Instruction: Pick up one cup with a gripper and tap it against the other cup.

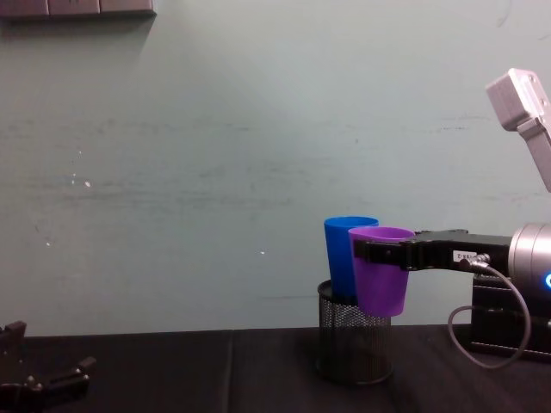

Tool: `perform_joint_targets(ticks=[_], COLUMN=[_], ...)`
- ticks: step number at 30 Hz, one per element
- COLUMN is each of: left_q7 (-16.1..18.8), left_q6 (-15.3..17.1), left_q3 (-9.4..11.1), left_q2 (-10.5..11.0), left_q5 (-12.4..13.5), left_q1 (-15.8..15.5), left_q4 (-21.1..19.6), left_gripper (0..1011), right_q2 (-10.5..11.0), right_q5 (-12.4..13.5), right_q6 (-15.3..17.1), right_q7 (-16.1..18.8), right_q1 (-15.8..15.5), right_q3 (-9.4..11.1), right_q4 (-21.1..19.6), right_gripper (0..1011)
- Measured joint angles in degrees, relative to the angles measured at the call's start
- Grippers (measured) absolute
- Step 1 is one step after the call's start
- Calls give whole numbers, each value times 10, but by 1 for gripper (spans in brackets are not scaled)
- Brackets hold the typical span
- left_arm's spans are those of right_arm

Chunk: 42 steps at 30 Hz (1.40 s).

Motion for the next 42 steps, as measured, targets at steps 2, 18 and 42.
perform_joint_targets(ticks=[2, 18, 42], left_q7=[0, 0, 0], left_q6=[0, 0, 0], left_q3=[0, 0, 0], left_q2=[0, 0, 0], left_q5=[0, 0, 0], left_q1=[0, 0, 0], left_q4=[0, 0, 0], left_gripper=[1000, 1000, 1000], right_q2=[0, 0, 0], right_q5=[0, 0, 0], right_q6=[0, 0, 0], right_q7=[0, 0, 0], right_q1=[0, 0, 0], right_q3=[0, 0, 0], right_q4=[0, 0, 0], right_gripper=[715, 715, 715])
